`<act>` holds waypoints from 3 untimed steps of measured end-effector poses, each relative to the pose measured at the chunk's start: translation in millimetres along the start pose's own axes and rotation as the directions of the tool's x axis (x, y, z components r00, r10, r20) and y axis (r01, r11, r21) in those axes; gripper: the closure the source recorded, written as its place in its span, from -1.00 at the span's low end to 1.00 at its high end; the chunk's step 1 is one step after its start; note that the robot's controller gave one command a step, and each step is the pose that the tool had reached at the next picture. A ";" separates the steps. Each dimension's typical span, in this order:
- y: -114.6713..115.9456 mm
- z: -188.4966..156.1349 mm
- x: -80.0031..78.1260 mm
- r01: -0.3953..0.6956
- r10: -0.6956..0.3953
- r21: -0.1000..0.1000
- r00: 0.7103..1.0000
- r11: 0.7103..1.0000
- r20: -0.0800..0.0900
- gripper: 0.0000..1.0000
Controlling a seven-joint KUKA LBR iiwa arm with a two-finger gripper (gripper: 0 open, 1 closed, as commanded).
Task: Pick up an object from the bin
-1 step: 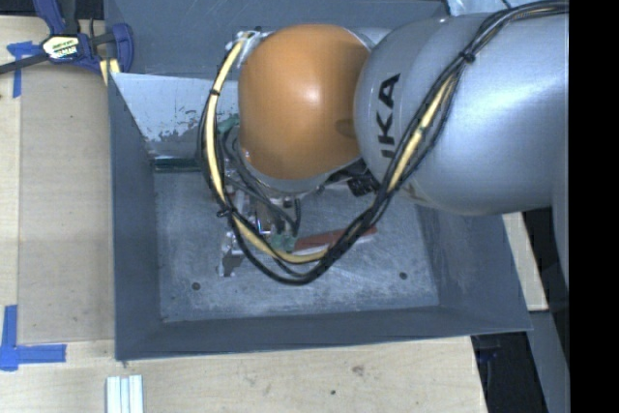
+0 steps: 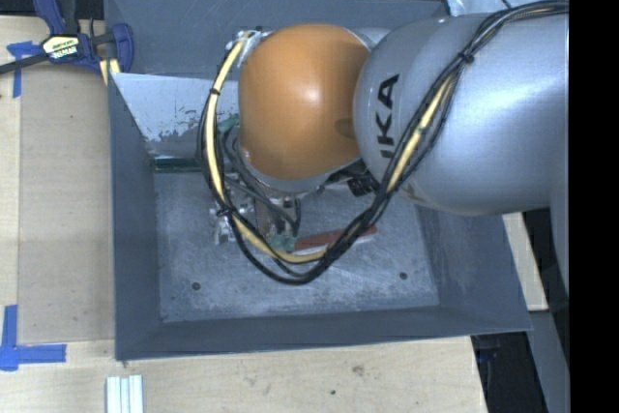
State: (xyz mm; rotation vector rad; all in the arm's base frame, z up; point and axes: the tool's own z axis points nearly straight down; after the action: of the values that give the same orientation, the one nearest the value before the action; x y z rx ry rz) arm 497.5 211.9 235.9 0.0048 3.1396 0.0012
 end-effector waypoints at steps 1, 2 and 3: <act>-0.1 0.0 0.0 0.000 0.000 0.000 1.000 1.000 0.000 1.00; 0.9 38.3 -3.3 0.006 -0.006 -0.001 1.000 1.000 0.002 1.00; -5.4 58.4 -1.0 0.098 -0.098 0.001 0.995 0.995 -0.002 -1.00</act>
Offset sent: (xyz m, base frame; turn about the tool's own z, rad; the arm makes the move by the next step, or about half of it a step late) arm 0.0028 0.0014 -0.0494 -0.0091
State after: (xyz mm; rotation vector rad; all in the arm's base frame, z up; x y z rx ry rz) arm 498.6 206.5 177.5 -0.1491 3.1378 -0.0001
